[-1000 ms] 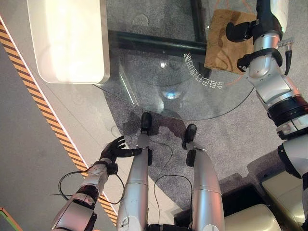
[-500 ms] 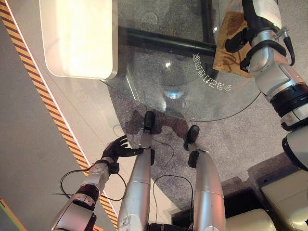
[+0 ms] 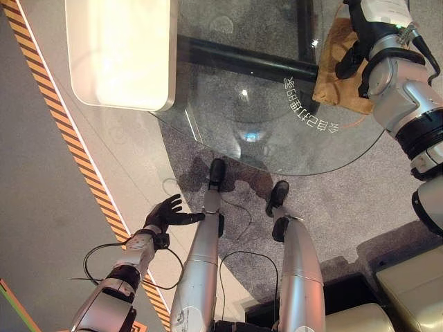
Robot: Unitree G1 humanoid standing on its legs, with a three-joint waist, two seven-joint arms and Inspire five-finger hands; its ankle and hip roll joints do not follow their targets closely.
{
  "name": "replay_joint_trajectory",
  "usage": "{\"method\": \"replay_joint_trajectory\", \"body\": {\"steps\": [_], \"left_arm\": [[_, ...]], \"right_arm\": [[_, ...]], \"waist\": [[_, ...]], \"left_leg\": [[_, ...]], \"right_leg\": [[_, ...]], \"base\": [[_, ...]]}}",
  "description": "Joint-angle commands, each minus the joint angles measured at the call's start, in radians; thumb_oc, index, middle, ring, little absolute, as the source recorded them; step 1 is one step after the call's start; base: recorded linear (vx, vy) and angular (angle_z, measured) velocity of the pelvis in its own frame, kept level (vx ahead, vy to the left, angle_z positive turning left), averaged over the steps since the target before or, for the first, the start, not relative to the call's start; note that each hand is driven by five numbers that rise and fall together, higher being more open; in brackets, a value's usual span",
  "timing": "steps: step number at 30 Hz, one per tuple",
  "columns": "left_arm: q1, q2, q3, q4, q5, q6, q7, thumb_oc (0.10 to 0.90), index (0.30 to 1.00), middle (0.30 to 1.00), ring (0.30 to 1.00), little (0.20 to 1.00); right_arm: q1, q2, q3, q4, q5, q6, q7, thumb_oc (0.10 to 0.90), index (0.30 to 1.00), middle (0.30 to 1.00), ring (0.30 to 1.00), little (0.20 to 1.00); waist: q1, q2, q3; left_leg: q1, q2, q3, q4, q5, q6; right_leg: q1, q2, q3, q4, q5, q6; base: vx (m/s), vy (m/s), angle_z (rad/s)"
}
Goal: Wipe the table with a cloth and put it in the basket.
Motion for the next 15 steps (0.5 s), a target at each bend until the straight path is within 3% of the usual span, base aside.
{"method": "replay_joint_trajectory", "body": {"steps": [1,5,15], "left_arm": [[0.139,0.076,-0.034,0.011,0.036,0.035,0.0,0.8,0.9,0.9,0.9,0.9],[0.14,0.077,-0.034,0.006,0.038,0.039,0.0,0.8,0.9,0.9,0.9,0.9],[0.143,0.077,-0.035,0.004,0.045,0.037,-0.005,0.8,0.9,0.9,0.9,0.9]], "right_arm": [[-0.146,-0.119,0.079,-0.004,-0.086,0.008,-0.016,0.8,0.9,0.9,0.9,0.9],[-0.145,-0.119,0.08,-0.014,-0.081,0.02,0.004,0.8,0.9,0.9,0.9,0.9],[-0.123,-0.115,0.069,-0.004,-0.074,-0.02,0.052,0.8,0.9,0.9,0.9,0.9]], "waist": [[-0.006,0.024,-0.013],[-0.006,0.025,-0.013],[-0.004,0.034,-0.013]], "left_leg": [[0.015,-0.074,0.073,0.094,-0.124,0.073],[0.011,-0.075,0.074,0.093,-0.123,0.074],[0.006,-0.077,0.074,0.094,-0.122,0.075]], "right_leg": [[0.071,0.053,-0.065,-0.189,0.101,0.0],[0.065,0.053,-0.065,-0.187,0.102,0.0],[0.055,0.048,-0.067,-0.183,0.103,0.0]], "base": [[0.0,0.0,0.0],[0.0,0.0,0.0],[0.0,0.0,0.0]]}}
